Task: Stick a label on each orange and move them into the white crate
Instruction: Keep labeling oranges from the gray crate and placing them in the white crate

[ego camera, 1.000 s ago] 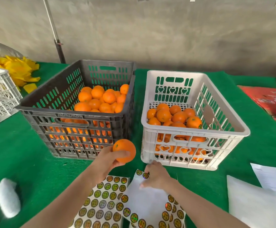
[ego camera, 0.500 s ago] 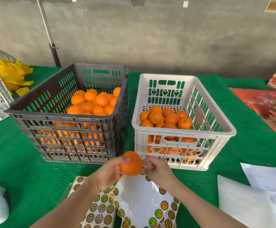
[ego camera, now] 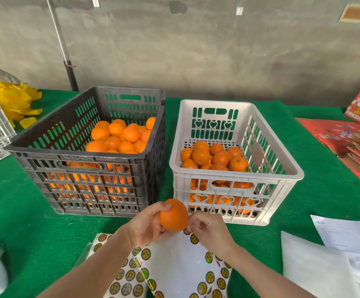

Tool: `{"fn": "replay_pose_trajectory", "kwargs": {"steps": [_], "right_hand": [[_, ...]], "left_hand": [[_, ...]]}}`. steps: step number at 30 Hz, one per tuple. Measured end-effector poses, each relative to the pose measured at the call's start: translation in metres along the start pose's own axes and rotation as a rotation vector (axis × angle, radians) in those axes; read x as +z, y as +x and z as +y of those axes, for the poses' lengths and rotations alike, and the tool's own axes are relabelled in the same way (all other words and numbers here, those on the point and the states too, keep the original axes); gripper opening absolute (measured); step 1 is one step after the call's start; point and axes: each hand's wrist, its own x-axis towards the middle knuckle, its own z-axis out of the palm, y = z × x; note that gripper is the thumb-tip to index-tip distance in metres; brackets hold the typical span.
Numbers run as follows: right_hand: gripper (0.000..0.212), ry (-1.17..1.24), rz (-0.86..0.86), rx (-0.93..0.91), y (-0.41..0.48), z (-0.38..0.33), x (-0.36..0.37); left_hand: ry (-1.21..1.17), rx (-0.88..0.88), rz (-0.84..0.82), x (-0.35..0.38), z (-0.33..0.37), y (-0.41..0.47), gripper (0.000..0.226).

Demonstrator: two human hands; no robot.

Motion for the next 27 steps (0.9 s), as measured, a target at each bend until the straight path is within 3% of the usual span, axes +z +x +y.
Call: {"fn": "replay_pose_trajectory", "kwargs": {"steps": [6, 11, 16, 23, 27], "right_hand": [[0.008, -0.015, -0.039, -0.008, -0.003, 0.001, -0.003], [0.011, 0.088, -0.072, 0.134, 0.0, -0.006, -0.008], [0.008, 0.115, -0.072, 0.113, -0.001, -0.014, -0.01], [0.026, 0.112, -0.001, 0.117, -0.004, -0.018, -0.004], [0.02, 0.158, 0.026, 0.175, -0.002, -0.022, -0.006]], "left_hand": [[-0.016, -0.019, -0.01, 0.0, -0.001, 0.007, 0.108], [-0.035, -0.023, -0.036, 0.0, 0.002, 0.009, 0.109], [-0.038, -0.024, -0.058, 0.0, 0.003, 0.007, 0.107], [-0.061, -0.006, -0.056, -0.005, 0.007, 0.004, 0.116], [-0.069, 0.021, -0.087, -0.005, 0.013, 0.002, 0.114]]}}
